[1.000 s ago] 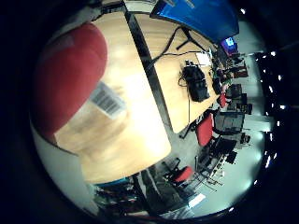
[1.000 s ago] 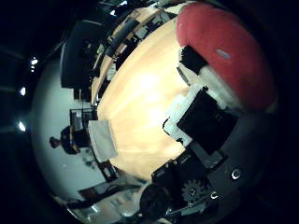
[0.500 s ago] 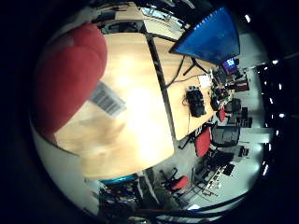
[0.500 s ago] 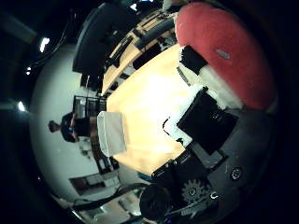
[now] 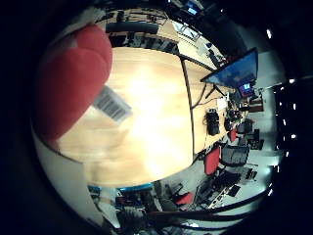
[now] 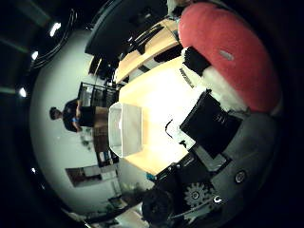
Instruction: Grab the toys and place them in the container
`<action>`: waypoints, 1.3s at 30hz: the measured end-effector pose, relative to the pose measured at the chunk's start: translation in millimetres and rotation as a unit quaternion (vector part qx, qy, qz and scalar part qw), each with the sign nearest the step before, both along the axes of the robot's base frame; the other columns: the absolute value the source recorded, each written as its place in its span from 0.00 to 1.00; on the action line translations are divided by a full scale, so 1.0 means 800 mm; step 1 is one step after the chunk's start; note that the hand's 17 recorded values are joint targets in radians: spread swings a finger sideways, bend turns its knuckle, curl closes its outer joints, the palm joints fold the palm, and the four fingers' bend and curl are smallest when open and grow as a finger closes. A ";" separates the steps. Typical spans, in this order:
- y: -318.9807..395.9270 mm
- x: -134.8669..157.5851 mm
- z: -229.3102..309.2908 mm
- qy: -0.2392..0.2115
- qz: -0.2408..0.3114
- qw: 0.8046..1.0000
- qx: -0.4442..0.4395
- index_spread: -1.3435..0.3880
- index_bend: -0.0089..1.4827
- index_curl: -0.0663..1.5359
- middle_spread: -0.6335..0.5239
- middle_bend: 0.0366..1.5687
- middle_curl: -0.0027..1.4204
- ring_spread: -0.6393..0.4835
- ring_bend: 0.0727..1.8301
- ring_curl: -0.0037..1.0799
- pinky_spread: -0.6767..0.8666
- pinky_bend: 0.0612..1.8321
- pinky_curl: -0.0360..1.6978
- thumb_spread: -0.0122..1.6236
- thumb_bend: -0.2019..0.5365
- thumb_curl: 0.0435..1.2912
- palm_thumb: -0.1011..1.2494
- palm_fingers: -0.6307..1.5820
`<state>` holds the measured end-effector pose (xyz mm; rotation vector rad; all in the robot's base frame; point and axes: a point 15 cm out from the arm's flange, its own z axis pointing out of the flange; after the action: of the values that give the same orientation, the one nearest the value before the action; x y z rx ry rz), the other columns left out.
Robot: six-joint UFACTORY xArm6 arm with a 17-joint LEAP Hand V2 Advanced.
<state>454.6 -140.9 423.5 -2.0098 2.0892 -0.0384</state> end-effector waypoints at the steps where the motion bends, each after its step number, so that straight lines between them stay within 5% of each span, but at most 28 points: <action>1: 0.011 0.001 0.001 -0.001 0.005 1.000 0.000 0.43 0.13 0.49 0.14 0.44 0.51 0.27 0.65 0.47 0.15 0.66 0.32 0.68 0.26 0.27 0.93 0.80; 28: 0.256 0.010 0.008 -0.006 0.110 0.994 0.013 0.42 0.12 0.51 0.14 0.43 0.51 0.27 0.65 0.47 0.15 0.66 0.32 0.68 0.26 0.27 0.93 0.79; 39: 0.385 -0.021 0.010 -0.004 0.194 0.981 0.010 0.42 0.12 0.51 0.14 0.44 0.51 0.27 0.65 0.47 0.15 0.66 0.32 0.68 0.26 0.27 0.93 0.79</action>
<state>438.1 167.3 431.2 -2.3593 1.6501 0.0433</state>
